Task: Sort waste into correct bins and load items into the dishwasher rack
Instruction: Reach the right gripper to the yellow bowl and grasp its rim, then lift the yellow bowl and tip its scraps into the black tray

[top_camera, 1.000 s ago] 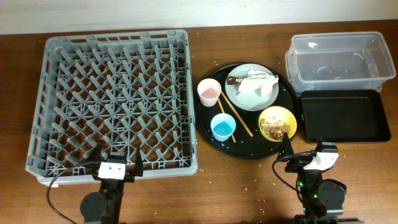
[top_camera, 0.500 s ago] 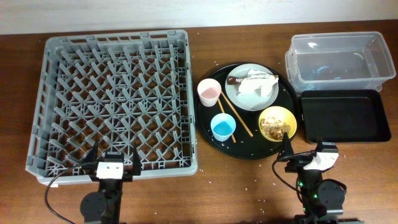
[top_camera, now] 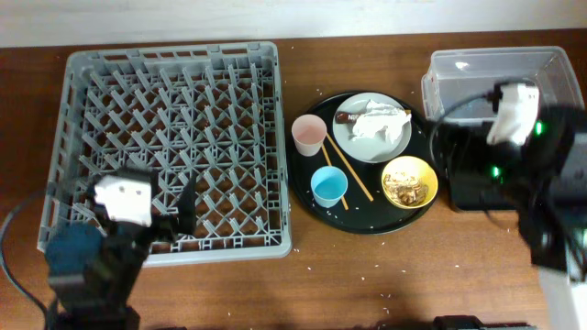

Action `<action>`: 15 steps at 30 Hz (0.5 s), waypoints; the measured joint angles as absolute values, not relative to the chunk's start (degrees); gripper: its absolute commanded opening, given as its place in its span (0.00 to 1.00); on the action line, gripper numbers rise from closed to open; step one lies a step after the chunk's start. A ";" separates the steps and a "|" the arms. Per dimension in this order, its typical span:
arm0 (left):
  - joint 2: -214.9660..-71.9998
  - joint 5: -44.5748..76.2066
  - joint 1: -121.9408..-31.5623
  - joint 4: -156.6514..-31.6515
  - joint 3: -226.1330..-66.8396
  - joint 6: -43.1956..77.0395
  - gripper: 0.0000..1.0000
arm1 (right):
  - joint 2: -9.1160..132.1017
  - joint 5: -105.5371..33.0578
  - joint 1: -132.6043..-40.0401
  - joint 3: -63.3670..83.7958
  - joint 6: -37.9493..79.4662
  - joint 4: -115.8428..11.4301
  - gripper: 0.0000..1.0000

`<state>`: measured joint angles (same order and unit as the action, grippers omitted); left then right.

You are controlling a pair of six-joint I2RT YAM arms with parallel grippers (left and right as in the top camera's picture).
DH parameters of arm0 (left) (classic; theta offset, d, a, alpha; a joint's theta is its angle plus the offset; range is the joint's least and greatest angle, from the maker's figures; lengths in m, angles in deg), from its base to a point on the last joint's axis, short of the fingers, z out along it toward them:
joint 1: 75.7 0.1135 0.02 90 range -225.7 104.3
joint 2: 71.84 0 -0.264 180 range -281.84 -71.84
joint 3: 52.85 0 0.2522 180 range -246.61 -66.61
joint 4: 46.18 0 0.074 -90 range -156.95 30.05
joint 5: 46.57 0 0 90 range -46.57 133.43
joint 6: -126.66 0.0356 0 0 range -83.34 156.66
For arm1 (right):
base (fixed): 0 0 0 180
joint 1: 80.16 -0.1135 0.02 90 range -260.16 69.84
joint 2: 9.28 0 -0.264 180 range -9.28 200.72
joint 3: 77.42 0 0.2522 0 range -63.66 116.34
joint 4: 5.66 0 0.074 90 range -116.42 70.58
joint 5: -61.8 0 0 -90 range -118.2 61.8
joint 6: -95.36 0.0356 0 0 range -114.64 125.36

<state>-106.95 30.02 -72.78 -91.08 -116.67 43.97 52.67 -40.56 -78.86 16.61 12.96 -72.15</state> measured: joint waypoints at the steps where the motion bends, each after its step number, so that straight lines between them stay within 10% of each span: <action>1: -111.34 28.80 -72.78 -93.97 -121.42 43.82 0.99 | 58.09 -42.22 -78.86 23.38 12.96 -78.49 0.98; 6: -129.35 18.83 -72.78 -104.54 -138.44 43.25 0.99 | 65.04 -44.64 -78.86 27.49 12.98 -87.87 0.98; 9: -135.91 13.76 -72.78 -105.79 -139.97 43.16 0.99 | 67.51 -44.58 -78.86 25.87 13.55 -92.63 0.73; 15: -137.31 14.09 -72.83 -108.30 -140.39 37.28 0.99 | 79.78 -39.92 -86.38 9.70 15.45 -81.86 0.58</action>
